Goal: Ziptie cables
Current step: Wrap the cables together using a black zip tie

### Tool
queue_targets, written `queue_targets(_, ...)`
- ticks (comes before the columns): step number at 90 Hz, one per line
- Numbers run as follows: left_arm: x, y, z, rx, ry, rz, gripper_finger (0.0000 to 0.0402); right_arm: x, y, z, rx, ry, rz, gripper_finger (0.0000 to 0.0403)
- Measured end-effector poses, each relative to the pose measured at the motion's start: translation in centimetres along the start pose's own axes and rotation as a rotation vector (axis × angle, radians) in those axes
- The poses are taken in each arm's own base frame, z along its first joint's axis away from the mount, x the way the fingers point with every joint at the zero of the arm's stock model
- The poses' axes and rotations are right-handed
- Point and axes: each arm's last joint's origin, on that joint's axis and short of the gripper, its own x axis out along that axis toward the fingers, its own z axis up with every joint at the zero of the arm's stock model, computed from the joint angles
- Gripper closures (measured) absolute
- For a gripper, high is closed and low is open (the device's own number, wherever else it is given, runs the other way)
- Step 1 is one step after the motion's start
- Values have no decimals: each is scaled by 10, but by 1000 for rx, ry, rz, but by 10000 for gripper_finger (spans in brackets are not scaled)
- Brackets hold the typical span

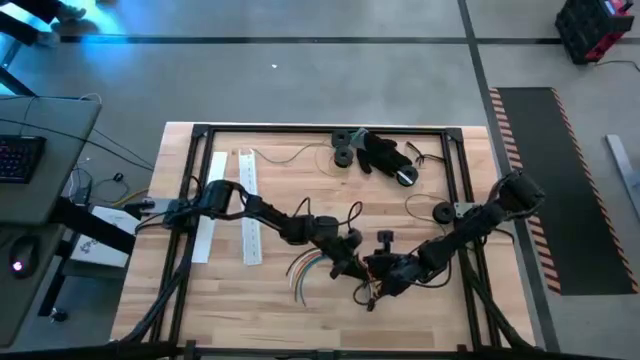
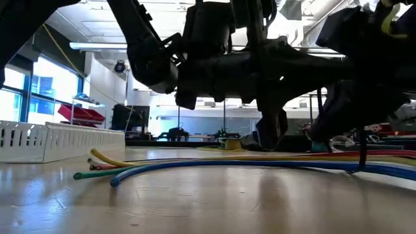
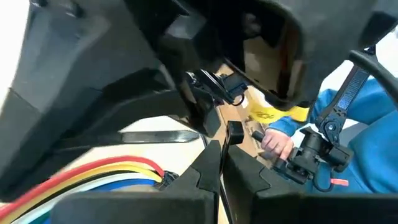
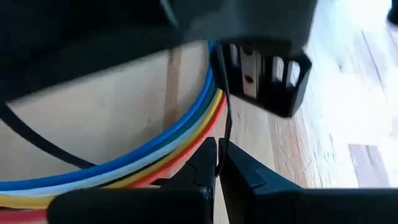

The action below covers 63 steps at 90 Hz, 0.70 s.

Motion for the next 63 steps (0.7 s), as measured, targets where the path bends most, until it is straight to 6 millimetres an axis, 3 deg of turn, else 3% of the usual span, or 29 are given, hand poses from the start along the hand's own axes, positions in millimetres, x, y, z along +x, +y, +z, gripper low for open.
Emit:
queue_targets(15, 0, 0, 0, 0, 0, 0, 402, -1, 1, 4, -11, -11, -5, 403)
queue_targets(36, 0, 0, 0, 0, 0, 1, 402, -7, 3, -7, -53, 25, -134, 403)
queue_targets(63, 0, 0, 0, 0, 0, 0, 402, -8, 8, -2, -42, -11, -69, 403)
